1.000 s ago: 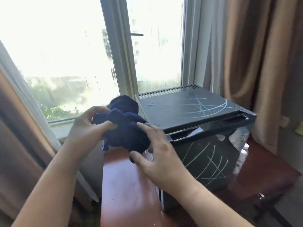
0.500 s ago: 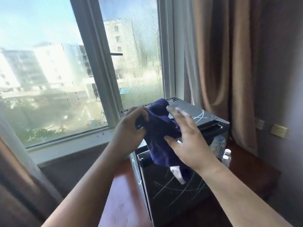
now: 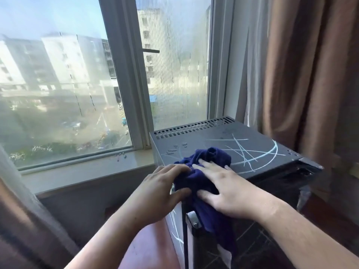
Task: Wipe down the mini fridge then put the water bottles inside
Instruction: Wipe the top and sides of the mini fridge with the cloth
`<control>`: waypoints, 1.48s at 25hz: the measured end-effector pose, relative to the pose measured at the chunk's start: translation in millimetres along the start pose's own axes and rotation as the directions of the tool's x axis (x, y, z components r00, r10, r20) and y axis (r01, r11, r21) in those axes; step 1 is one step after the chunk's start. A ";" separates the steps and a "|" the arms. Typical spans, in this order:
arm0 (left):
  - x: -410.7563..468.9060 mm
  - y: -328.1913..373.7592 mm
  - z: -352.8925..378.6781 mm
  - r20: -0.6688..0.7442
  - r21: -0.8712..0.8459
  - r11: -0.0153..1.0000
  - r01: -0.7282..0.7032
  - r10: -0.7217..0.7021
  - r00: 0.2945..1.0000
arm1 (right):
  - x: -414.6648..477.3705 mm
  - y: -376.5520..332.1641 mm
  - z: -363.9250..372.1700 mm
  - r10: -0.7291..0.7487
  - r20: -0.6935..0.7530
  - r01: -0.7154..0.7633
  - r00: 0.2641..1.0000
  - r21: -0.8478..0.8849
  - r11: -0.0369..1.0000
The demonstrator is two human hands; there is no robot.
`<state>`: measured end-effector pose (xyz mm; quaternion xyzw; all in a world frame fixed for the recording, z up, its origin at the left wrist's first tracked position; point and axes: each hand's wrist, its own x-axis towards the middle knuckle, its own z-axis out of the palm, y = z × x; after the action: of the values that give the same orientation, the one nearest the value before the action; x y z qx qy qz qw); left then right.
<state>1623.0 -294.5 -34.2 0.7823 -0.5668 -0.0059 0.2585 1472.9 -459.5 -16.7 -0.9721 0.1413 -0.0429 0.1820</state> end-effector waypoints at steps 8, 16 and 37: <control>66.3 -77.5 -7.5 -0.062 -0.063 0.991 0.114 -0.118 0.991 | 127.0 -5.3 -4.1 0.014 0.059 -0.011 0.998 -0.041 0.999; 133.7 -119.6 -14.9 -0.061 -0.069 0.954 0.290 -0.294 0.954 | 220.3 6.1 2.5 0.120 0.013 -0.116 0.993 -0.189 0.975; 114.9 157.2 91.1 0.097 0.164 0.959 0.232 -0.249 0.964 | -11.7 189.4 -66.0 -0.041 0.021 0.042 0.999 -0.087 0.995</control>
<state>1497.7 -468.2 -15.8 0.8611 -0.4802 -0.0400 0.1622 1403.8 -648.0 -25.0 -0.9822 0.1211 -0.0313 0.1399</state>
